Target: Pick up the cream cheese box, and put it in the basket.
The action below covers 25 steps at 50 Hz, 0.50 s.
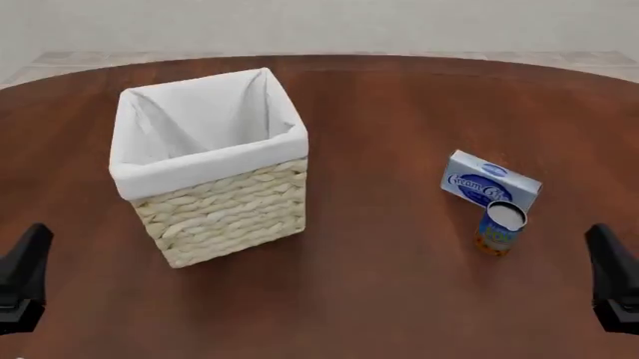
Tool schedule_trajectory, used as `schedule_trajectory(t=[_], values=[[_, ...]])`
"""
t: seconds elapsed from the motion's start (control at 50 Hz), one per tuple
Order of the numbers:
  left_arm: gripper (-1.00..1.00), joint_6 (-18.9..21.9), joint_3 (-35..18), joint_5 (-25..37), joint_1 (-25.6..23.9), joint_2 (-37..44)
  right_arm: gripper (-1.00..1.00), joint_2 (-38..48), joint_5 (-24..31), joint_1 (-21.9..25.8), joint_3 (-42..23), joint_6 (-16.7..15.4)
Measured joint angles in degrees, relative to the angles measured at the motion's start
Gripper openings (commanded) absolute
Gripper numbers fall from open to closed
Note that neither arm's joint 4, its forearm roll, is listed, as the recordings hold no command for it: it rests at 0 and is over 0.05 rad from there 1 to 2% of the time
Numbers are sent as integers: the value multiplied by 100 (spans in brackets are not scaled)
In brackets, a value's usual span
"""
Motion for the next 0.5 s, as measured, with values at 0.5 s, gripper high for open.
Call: schedule_trajectory(t=[0.5], values=[[100,-1,-17,-8,1,30,100,14,292,145,-463,-92]])
